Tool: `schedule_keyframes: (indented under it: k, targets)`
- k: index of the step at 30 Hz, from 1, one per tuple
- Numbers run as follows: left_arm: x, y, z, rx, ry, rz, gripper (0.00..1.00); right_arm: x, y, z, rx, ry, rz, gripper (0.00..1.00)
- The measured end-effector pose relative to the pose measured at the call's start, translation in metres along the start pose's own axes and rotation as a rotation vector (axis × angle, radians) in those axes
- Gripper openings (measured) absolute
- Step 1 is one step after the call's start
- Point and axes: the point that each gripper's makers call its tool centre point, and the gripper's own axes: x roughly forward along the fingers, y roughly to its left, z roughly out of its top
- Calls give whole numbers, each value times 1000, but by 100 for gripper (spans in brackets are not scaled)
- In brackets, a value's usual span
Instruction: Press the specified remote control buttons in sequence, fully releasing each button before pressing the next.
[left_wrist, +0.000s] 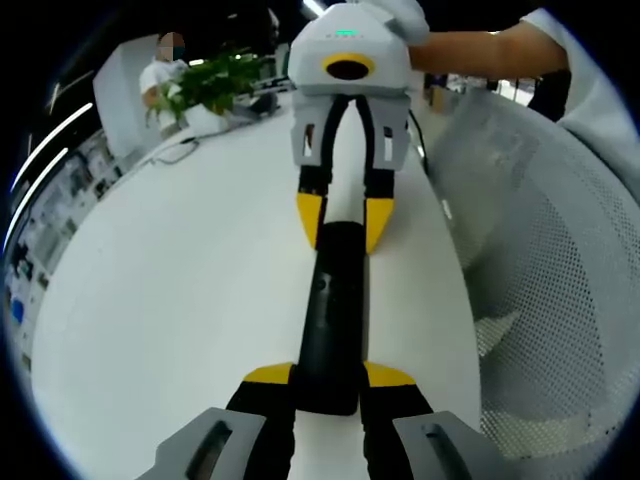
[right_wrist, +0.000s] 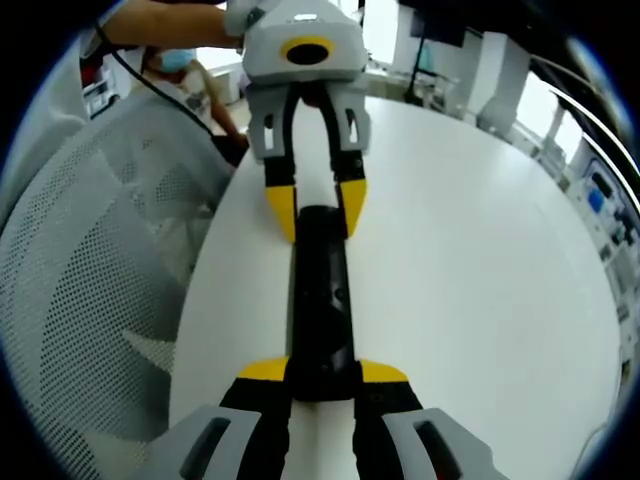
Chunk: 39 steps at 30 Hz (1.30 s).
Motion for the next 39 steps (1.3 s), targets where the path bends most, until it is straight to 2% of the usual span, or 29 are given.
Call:
schedule_keyframes:
  k: [39]
  targets:
    - [0, 1, -1, 6, 11, 5, 23, 0, -2, 1, 18, -17, -12, 23]
